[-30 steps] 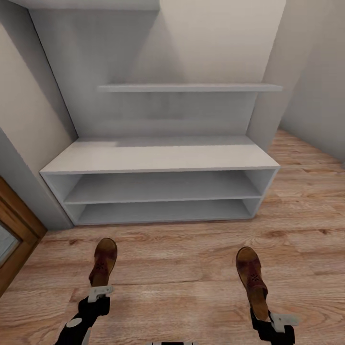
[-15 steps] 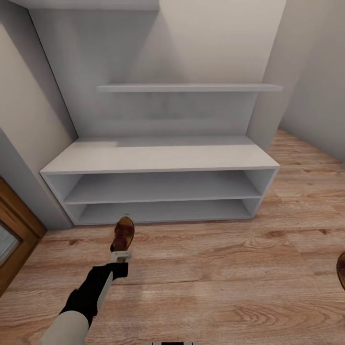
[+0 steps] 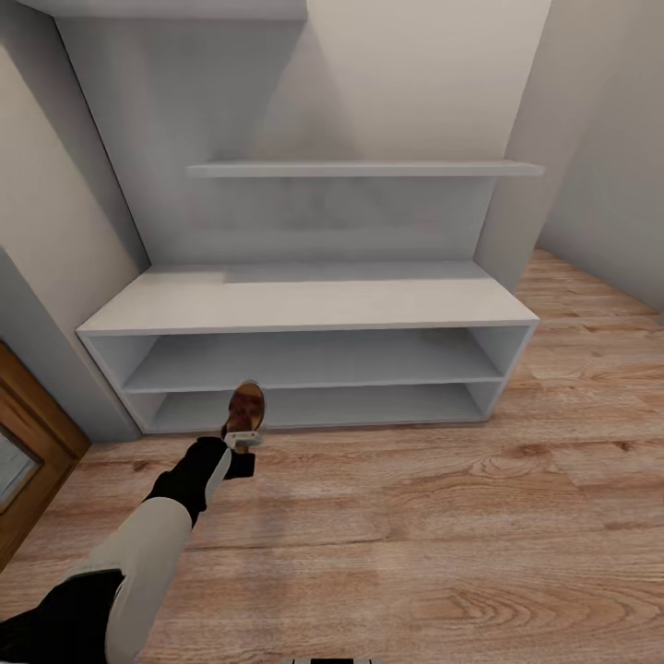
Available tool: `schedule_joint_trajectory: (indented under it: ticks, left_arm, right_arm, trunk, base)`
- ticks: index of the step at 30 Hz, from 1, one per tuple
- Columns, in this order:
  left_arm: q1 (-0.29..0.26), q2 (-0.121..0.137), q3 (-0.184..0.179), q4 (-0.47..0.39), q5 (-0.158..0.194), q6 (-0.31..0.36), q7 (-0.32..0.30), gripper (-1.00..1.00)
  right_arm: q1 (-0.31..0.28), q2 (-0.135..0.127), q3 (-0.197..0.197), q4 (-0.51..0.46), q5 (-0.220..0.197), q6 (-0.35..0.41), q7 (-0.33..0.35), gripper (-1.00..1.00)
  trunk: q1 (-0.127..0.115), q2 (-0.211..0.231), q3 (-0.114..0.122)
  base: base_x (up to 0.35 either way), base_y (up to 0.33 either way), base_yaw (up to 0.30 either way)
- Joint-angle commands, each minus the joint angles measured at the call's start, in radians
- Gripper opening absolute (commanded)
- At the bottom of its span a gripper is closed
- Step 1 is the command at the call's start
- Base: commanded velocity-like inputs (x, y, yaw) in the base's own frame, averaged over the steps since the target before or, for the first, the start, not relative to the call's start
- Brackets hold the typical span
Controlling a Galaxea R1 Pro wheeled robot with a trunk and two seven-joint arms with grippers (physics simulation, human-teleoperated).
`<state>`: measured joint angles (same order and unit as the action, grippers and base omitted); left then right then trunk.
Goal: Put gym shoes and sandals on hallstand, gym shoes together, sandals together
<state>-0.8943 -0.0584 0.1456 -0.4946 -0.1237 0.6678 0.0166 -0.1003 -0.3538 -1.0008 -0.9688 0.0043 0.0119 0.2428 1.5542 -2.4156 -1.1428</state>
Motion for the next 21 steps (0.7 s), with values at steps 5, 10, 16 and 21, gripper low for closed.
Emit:
schedule_joint_trajectory:
  ticks: [5, 10, 16, 21]
  left_arm:
    - [-0.002, 0.003, 0.001, 0.010, -0.015, 0.018, -0.010, -1.00]
    - [-0.003, 0.008, 0.000, 0.010, -0.015, 0.021, -0.010, -1.00]
    - [-0.002, 0.006, -0.001, -0.006, -0.014, 0.019, -0.012, -1.00]
    - [-0.002, 0.000, 0.001, -0.012, -0.014, 0.018, -0.013, -1.00]
  right_arm:
    - [-0.001, 0.002, -0.001, -0.023, -0.002, 0.102, 0.007, -1.00]
    - [-0.001, 0.005, 0.003, -0.025, -0.003, 0.126, 0.007, -1.00]
    - [-0.001, 0.006, 0.000, -0.025, -0.003, 0.128, 0.007, -1.00]
    - [-0.001, 0.006, -0.003, -0.025, -0.003, 0.128, 0.007, -1.00]
  trunk:
    - [0.000, 0.000, -0.001]
    - [0.000, 0.000, -0.002]
    - [0.000, 0.000, -0.006]
    - [0.019, -0.035, -0.026]
  base:
    - [0.000, 0.000, 0.000]
    - [0.000, 0.000, 0.000]
    - [0.000, 0.000, 0.000]
    - [0.000, 0.000, 0.000]
